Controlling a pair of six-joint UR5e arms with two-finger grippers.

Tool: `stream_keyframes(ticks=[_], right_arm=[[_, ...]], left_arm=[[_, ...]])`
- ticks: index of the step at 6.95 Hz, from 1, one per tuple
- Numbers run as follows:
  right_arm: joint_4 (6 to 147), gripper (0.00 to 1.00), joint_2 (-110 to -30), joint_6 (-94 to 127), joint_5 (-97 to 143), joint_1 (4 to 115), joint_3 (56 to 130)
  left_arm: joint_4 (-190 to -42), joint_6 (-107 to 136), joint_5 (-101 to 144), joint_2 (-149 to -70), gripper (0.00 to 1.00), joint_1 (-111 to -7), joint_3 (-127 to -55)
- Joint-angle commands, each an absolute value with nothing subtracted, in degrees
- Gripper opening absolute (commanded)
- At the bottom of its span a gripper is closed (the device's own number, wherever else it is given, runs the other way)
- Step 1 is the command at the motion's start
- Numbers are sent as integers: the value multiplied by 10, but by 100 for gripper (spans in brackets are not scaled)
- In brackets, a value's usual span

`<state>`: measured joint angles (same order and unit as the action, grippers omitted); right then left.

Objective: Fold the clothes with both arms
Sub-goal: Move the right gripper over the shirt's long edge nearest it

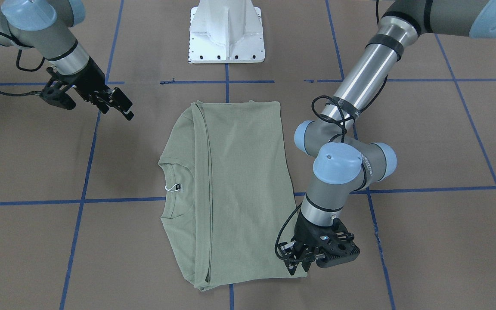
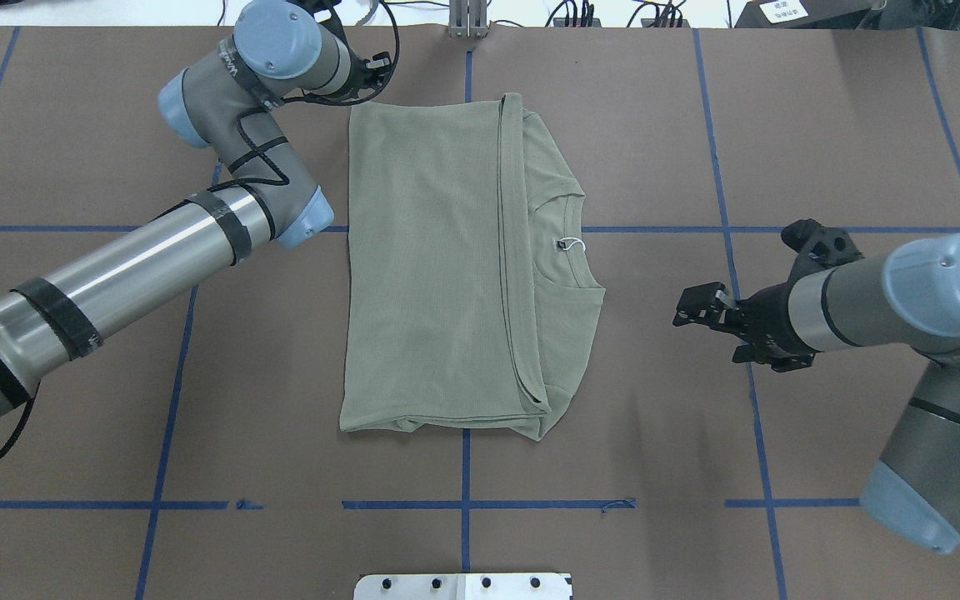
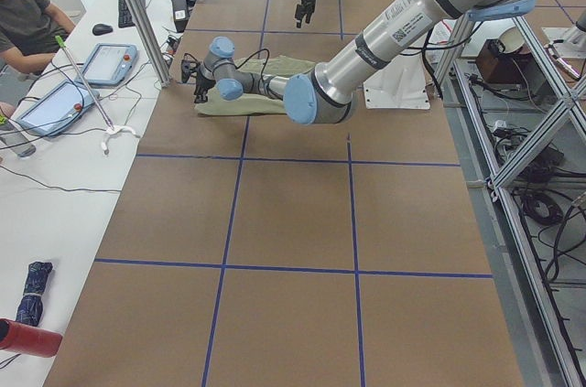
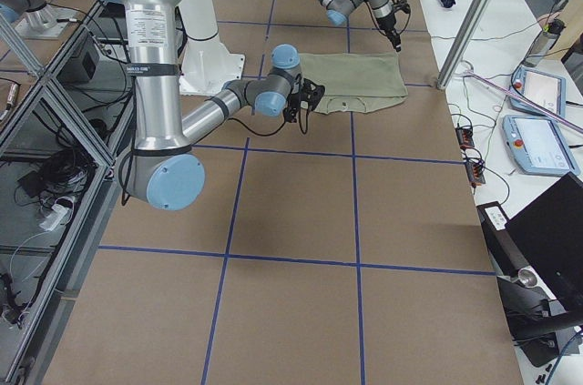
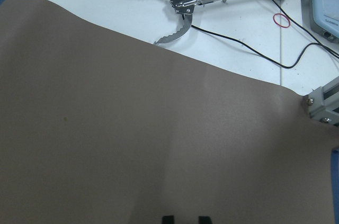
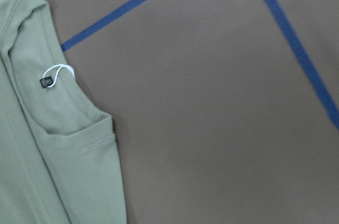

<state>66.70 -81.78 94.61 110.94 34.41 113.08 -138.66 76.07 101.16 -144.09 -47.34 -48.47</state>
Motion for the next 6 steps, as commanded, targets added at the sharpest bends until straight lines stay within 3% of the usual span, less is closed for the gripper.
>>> stream_keyframes(ticks=[1, 3, 6], right_arm=[[819, 100, -667, 840, 1106, 296, 1079], [917, 100, -576, 685, 1072, 253, 1029], [980, 100, -550, 542, 1048, 239, 1011]], left_arm=[[-1346, 755, 1083, -1346, 46, -474, -633], [-1346, 755, 1094, -1324, 47, -474, -649], [-1353, 755, 1102, -1302, 47, -473, -664]])
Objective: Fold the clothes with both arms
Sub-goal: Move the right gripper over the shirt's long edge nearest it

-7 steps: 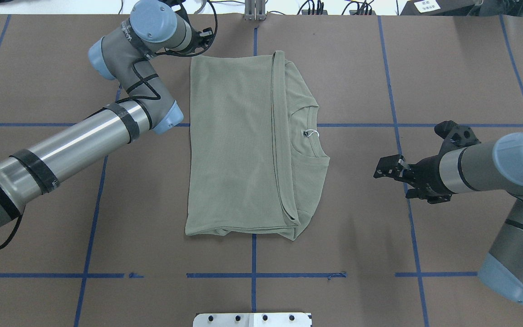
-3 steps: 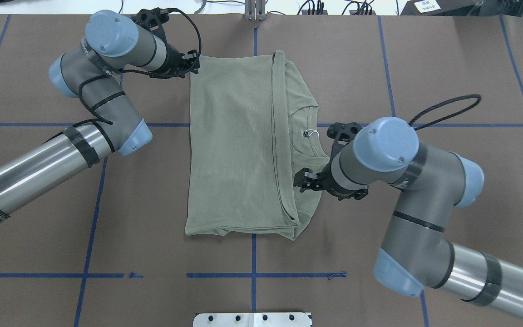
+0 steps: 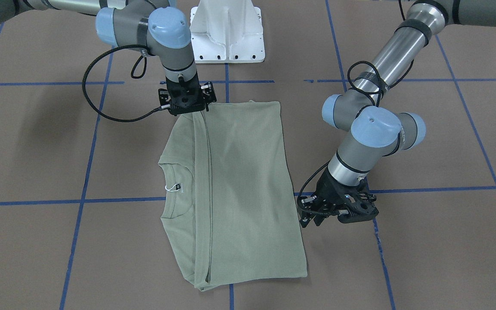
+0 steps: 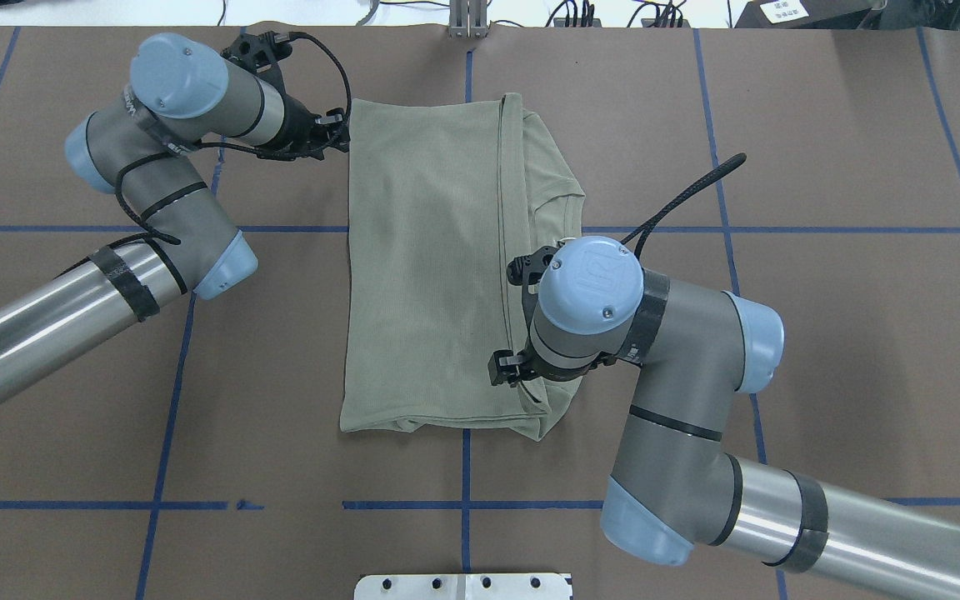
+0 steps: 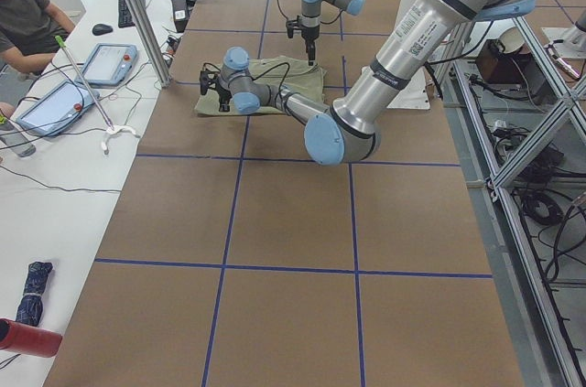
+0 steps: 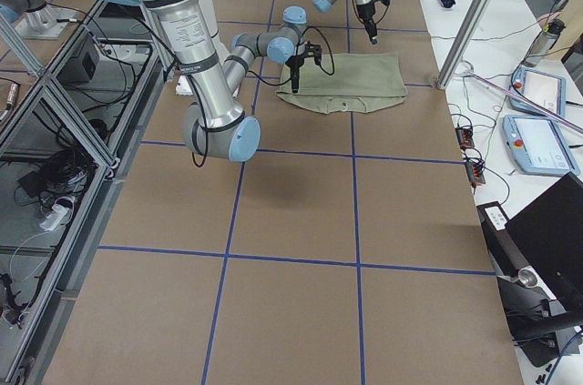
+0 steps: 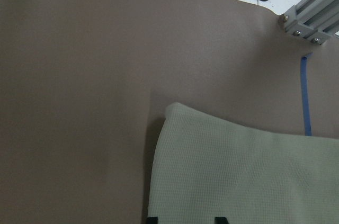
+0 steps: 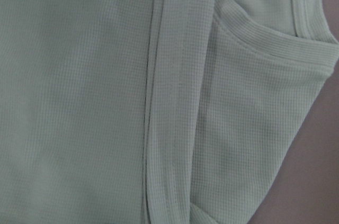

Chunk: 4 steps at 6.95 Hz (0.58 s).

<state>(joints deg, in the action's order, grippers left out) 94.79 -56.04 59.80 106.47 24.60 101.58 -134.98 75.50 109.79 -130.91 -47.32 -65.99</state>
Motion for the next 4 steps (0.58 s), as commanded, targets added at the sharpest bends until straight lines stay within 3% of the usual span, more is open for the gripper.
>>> stream_keyframes(ticks=[1, 4], right_arm=[[983, 100, -549, 513, 1042, 237, 1004], [983, 100, -534, 468, 1014, 223, 975]], left_arm=[[-1354, 756, 1102, -1300, 47, -472, -664], [-1354, 758, 1102, -1298, 48, -471, -664]])
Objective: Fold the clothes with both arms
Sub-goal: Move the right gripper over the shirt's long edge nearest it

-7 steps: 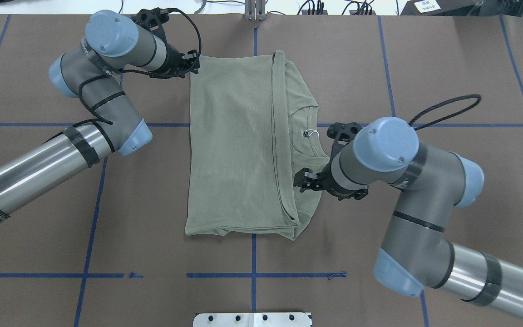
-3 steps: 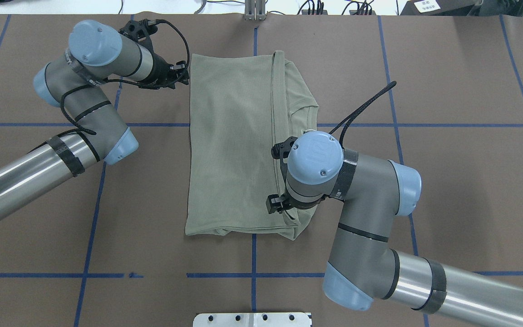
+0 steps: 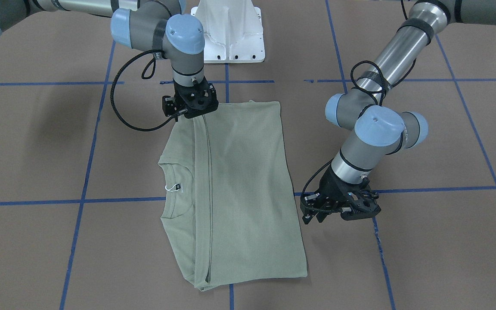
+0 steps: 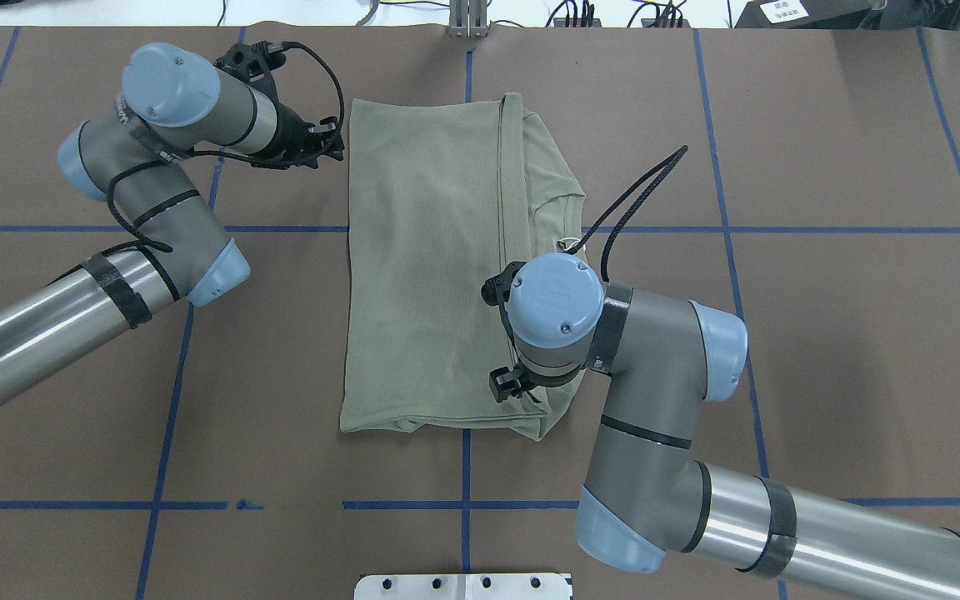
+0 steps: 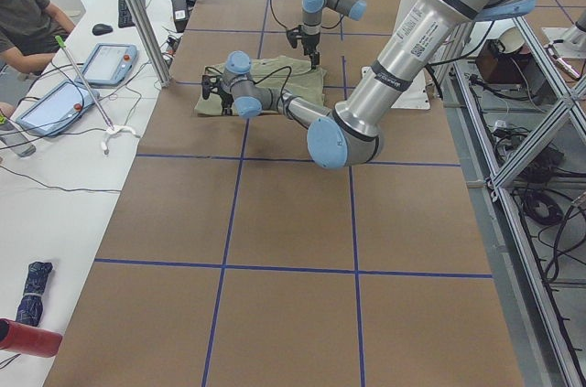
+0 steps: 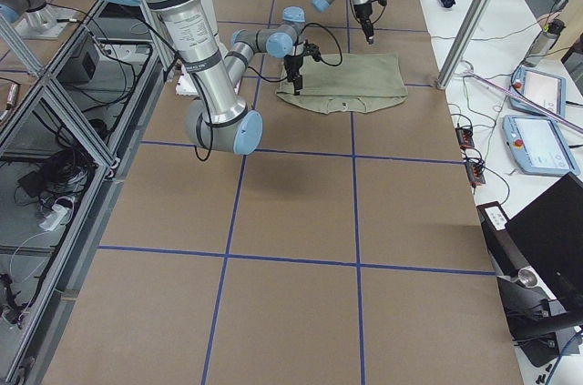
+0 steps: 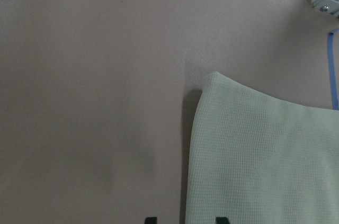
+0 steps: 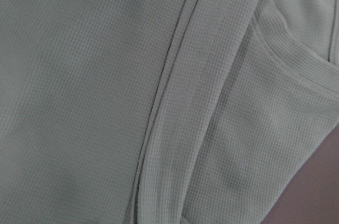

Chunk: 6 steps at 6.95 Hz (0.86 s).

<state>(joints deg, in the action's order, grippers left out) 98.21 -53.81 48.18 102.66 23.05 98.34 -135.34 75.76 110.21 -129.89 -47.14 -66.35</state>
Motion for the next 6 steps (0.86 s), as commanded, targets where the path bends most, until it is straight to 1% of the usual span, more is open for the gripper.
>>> stream_keyframes(ticks=[1, 3, 5, 6], right_arm=[[983, 100, -534, 467, 1003, 217, 967], [989, 100, -543, 456, 997, 219, 966], [1018, 100, -598, 393, 997, 250, 1017], [1019, 100, -650, 386, 997, 254, 1065]], left_arm=[[-1354, 759, 1102, -1298, 49, -471, -664], [-1353, 759, 1102, -1298, 49, -471, -664], [-1352, 760, 1102, -1299, 49, -471, -664], [-1349, 762, 1102, -1299, 50, -470, -672]])
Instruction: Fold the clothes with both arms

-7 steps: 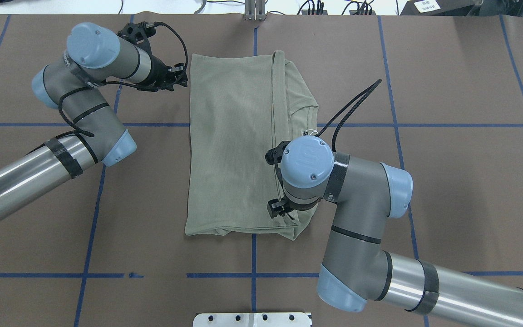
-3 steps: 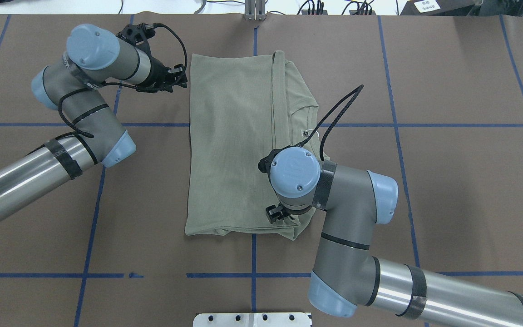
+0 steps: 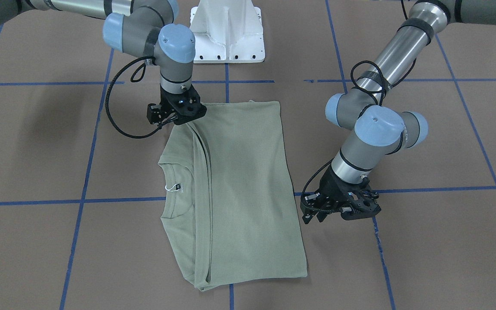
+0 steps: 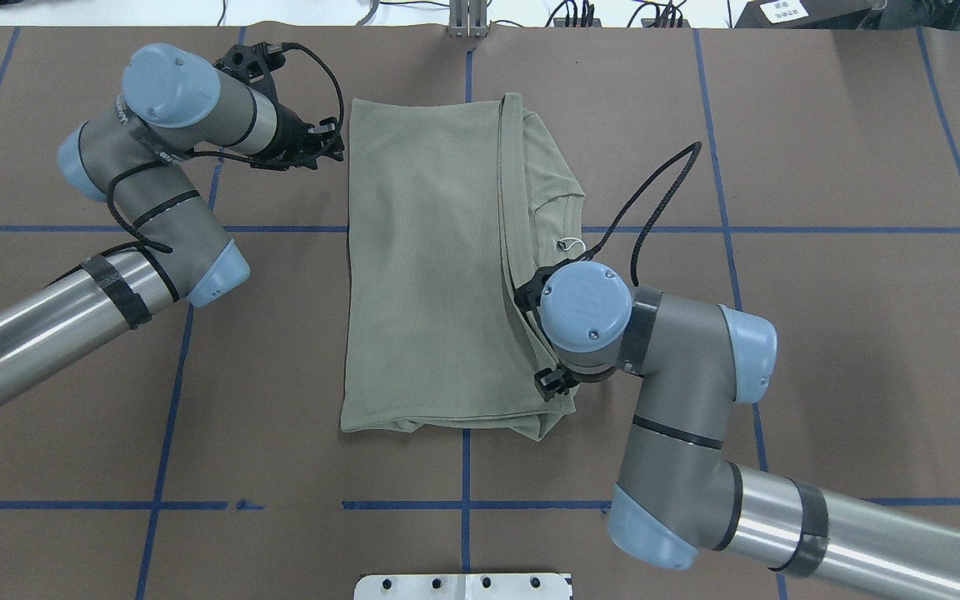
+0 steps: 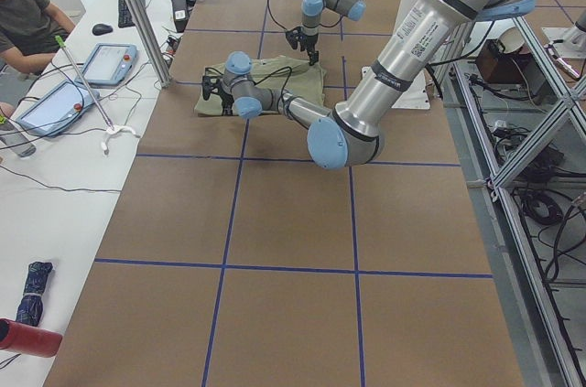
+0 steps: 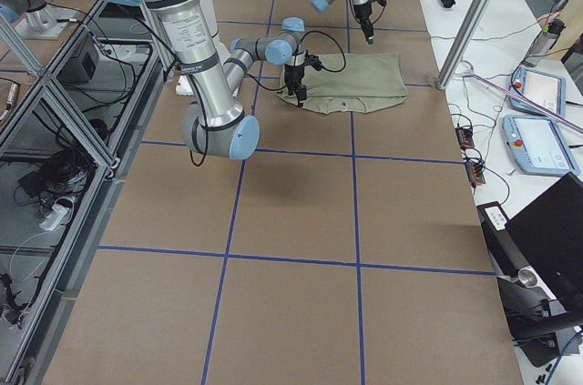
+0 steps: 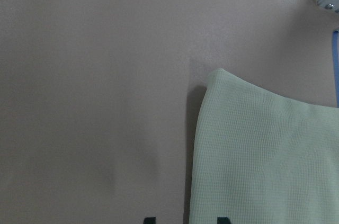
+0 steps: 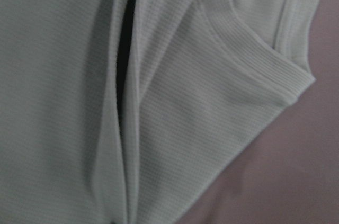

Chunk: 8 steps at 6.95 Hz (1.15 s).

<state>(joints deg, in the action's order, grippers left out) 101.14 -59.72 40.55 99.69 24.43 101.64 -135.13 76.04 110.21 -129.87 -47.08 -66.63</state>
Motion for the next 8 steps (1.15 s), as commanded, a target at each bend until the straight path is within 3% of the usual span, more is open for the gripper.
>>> stream_keyframes(ticks=[1, 3, 6, 8], right_arm=[[1020, 100, -676, 393, 996, 251, 1093], [1022, 100, -646, 400, 997, 245, 1086], [1014, 100, -511, 427, 997, 261, 965], [982, 100, -487, 433, 996, 260, 907]], left_arm=[[-1347, 762, 1102, -1299, 50, -470, -678], [-1346, 762, 1102, -1298, 50, -470, -679], [-1347, 761, 1119, -1277, 50, -469, -708], [-1348, 759, 1119, -1274, 50, -469, -708]])
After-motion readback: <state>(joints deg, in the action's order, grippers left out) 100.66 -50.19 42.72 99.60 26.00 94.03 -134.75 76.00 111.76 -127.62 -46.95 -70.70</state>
